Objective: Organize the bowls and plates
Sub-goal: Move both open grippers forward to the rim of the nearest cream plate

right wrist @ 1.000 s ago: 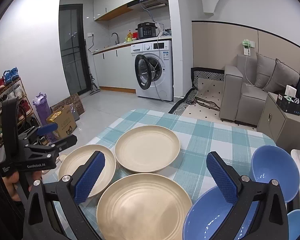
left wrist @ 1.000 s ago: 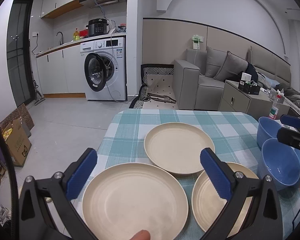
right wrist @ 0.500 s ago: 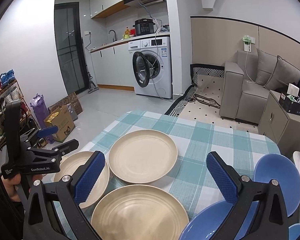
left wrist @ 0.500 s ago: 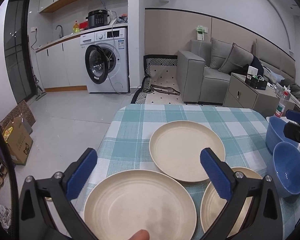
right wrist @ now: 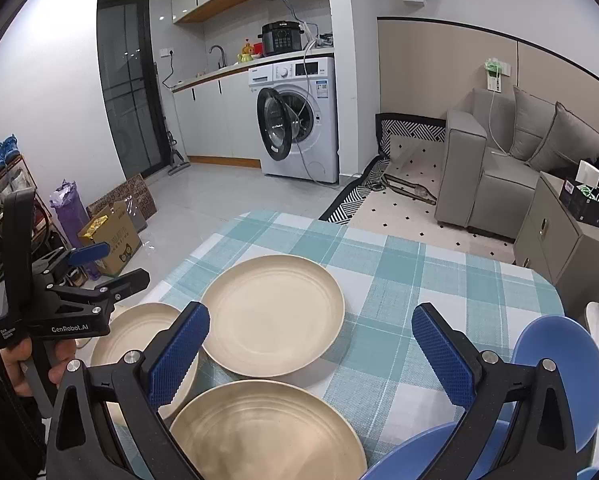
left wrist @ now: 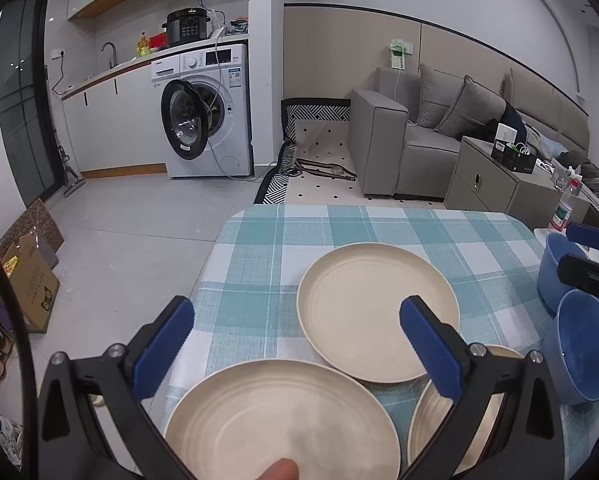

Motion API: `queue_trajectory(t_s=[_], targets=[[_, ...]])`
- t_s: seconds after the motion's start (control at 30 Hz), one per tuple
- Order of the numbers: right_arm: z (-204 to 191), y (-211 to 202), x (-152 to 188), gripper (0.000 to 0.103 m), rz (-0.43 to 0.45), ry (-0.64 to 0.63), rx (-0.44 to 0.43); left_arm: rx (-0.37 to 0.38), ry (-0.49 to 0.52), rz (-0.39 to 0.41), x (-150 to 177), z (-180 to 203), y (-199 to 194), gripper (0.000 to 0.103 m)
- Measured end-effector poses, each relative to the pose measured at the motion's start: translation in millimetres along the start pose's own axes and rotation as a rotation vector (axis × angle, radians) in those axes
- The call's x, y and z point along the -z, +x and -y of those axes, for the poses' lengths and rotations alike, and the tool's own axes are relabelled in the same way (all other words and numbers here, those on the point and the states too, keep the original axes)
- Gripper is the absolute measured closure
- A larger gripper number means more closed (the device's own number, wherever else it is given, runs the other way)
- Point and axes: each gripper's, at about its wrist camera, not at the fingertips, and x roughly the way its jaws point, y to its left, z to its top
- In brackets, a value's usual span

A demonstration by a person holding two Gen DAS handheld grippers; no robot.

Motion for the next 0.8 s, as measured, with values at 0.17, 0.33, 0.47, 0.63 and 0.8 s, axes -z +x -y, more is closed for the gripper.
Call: queue_trajectory(t_s=[0.17, 0.33, 0.47, 0.63, 0.8], targets=[[1.4, 13.5, -2.4, 0.0, -0.029, 0.009, 0.015, 0.006, 0.023, -0.03, -2.8, 2.5, 11.8, 0.0], [1.7, 31.1, -5.0, 0.0, -0.073, 0.016, 0.027, 0.013, 0.028, -0.055, -4.2, 0.5, 23.7, 0.0], [1.2, 41.4, -4.8, 0.0, -0.098, 0.02, 0.024, 0.016, 0.037, -0.061, -6.3, 0.0, 30.7, 0.0], [3.4, 55.3, -4.4, 0.0, -0.136, 0.042, 0.029, 0.036, 0.021, -0.081, -9.9, -2.5, 42.6, 0.0], [6.9, 69.5, -4.4, 0.0, -0.167, 0.074, 0.036, 0.041, 0.017, -0.113, -8.9, -2.9, 55.7, 0.0]])
